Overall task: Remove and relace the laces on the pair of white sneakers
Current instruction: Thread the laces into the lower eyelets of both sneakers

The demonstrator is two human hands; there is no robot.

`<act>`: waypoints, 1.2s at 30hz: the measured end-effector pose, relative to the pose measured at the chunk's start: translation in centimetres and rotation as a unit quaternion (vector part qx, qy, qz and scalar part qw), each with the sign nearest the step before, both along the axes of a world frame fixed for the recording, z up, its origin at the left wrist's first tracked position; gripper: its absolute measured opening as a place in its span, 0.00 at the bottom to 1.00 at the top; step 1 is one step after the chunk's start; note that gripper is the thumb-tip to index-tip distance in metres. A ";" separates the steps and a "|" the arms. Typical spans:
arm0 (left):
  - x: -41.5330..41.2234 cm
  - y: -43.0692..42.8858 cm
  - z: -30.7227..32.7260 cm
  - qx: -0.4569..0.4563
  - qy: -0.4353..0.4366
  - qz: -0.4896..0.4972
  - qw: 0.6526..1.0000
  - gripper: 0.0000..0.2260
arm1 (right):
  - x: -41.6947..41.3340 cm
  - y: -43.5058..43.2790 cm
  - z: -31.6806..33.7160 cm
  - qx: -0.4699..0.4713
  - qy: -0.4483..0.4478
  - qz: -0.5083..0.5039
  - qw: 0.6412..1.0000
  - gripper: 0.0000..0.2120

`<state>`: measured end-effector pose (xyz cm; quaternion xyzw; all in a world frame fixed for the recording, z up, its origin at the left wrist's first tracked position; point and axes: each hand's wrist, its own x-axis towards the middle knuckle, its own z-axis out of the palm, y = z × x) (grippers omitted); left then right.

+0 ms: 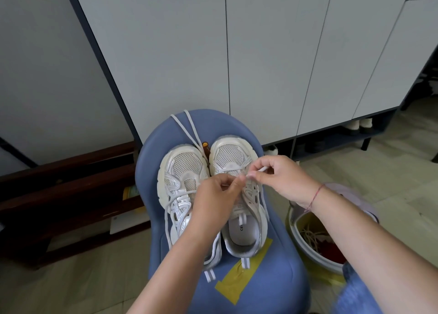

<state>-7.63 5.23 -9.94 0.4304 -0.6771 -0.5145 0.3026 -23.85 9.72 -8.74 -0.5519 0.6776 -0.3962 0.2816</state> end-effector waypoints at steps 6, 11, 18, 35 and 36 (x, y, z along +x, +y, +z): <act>-0.3 0.5 0.3 0.106 0.023 -0.044 0.993 0.09 | -0.8 -0.4 -1.0 0.010 0.131 -0.066 0.989 0.05; -0.5 0.2 0.8 0.249 0.159 -0.044 0.954 0.11 | -0.6 -0.6 -1.2 0.011 0.177 -0.072 0.982 0.04; -0.8 -0.5 -0.4 0.345 0.252 -0.004 0.904 0.08 | -0.2 -0.9 -1.2 -0.009 0.165 -0.095 0.982 0.03; -1.9 -1.2 -2.0 0.313 0.208 0.009 0.927 0.11 | 0.5 -1.7 -3.2 0.016 -0.161 -0.137 0.977 0.06; -2.1 -1.1 -2.2 0.298 0.202 0.004 0.933 0.10 | 0.6 -1.6 -3.2 0.016 -0.167 -0.133 0.977 0.06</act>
